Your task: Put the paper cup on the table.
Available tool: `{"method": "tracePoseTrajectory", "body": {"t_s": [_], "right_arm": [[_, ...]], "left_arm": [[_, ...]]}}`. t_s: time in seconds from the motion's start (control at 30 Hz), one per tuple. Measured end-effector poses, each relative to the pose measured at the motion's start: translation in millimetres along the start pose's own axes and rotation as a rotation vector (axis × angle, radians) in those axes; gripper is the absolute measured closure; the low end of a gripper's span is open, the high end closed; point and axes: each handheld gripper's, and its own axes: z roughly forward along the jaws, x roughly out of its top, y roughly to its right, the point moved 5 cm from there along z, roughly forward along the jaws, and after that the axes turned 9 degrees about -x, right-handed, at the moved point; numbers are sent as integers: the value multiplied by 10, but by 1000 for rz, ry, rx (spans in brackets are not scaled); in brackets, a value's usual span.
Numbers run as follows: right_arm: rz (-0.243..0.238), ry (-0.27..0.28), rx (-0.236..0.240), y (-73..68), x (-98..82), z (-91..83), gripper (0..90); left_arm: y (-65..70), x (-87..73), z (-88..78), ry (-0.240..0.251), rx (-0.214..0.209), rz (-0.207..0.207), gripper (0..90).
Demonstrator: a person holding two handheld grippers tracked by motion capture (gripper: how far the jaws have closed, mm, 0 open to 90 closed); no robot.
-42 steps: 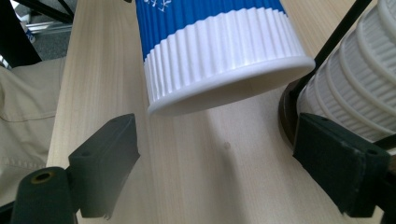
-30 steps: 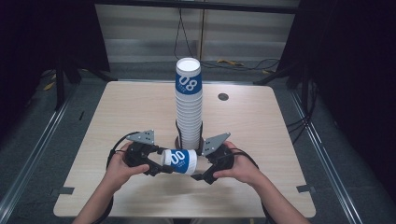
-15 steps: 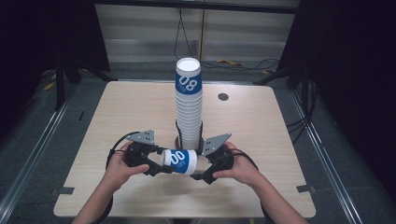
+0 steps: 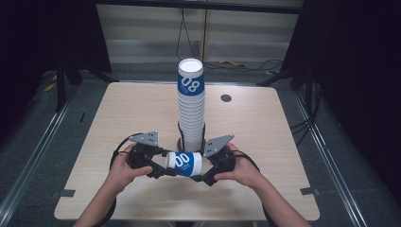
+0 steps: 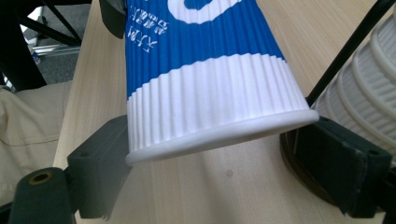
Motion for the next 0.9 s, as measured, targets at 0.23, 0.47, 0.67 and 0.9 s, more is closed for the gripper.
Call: {"method": "tracePoseTrajectory", "body": {"t_s": [0.23, 0.47, 0.67, 0.9], "right_arm": [[2, 6, 6, 1, 16, -4, 127], [-12, 5, 5, -2, 19, -2, 124], [-11, 9, 7, -6, 30, 2, 125], [-7, 9, 12, -11, 32, 18, 128]], "left_arm": [[-8, 13, 25, 9, -15, -3, 284], [-9, 14, 48, 9, -21, -9, 284], [-11, 9, 54, 12, -26, -8, 284], [-13, 7, 57, 10, -24, -7, 284]]}}
